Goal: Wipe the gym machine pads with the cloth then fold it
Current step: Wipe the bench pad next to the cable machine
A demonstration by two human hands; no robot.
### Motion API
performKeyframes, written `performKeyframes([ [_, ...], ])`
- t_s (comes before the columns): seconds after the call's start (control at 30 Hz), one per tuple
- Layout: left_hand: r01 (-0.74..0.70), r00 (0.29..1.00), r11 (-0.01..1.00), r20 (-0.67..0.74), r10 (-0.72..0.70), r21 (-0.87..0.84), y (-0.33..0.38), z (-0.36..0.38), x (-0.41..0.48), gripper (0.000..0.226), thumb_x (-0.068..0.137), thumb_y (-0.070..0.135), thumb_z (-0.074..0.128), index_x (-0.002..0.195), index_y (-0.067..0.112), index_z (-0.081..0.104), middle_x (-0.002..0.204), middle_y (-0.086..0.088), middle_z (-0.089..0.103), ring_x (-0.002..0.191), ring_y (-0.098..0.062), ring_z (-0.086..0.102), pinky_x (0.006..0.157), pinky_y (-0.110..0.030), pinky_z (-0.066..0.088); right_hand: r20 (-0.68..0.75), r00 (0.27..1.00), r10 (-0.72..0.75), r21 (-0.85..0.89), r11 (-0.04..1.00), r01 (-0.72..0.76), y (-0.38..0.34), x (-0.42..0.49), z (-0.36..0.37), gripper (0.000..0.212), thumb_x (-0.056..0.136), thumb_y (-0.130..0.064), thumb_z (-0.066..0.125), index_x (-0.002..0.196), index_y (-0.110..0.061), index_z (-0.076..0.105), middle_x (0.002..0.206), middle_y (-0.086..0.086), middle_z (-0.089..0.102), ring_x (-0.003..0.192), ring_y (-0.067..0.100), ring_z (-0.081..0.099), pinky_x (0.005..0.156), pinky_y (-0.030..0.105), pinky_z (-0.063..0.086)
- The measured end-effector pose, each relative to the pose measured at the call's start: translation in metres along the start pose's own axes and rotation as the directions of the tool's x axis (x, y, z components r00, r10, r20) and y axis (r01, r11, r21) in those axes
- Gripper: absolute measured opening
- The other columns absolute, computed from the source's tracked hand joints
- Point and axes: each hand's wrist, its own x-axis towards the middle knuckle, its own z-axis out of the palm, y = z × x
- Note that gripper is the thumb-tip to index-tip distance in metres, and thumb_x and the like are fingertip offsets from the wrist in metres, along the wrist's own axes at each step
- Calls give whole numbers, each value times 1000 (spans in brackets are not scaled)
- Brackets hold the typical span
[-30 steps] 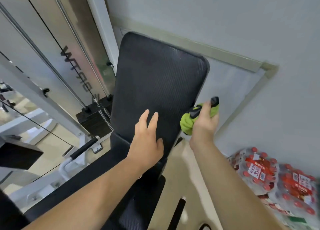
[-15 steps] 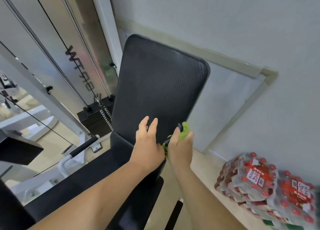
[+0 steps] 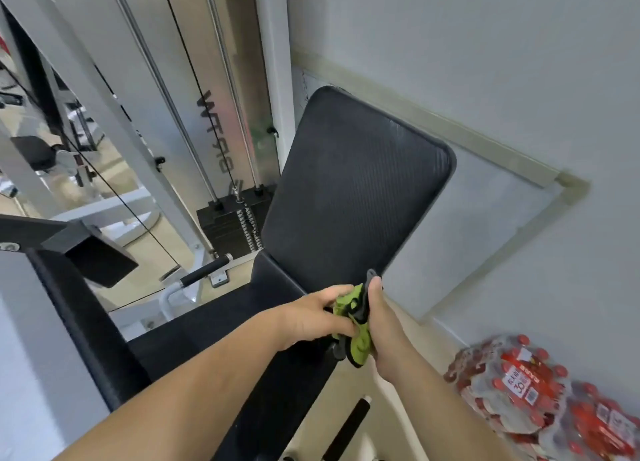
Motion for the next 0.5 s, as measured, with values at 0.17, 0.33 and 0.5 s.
performKeyframes([
  [0.17, -104, 991, 869, -128, 47, -483, -6, 31, -1, 73, 82, 18, 82, 136, 56, 50, 120, 5, 75, 114, -20, 71, 90, -47, 61, 156, 987, 47, -102, 994, -32, -32, -9, -8, 79, 99, -76, 20, 116, -20, 73, 116, 12, 77, 110, 24, 70, 92, 40, 56],
  [0.33, -188, 915, 727, -387, -114, -660, -19, 60, 2, 58, 77, -1, 67, 122, 37, 62, 111, -14, 75, 99, -32, 76, 88, -57, 61, 243, 969, -55, -682, 701, 211, -55, 4, 11, 74, 85, -75, 23, 129, -33, 65, 128, 4, 69, 118, 27, 65, 105, 50, 52],
  [0.5, -145, 717, 661, -539, -443, -736, -53, 49, 9, 48, 75, 0, 64, 116, 24, 62, 101, -8, 73, 89, -27, 70, 74, -34, 64, 496, 806, -323, -853, -12, 521, -83, 28, 33, 49, 101, -61, 41, 145, -41, 50, 116, -9, 71, 104, 19, 66, 83, 38, 55],
])
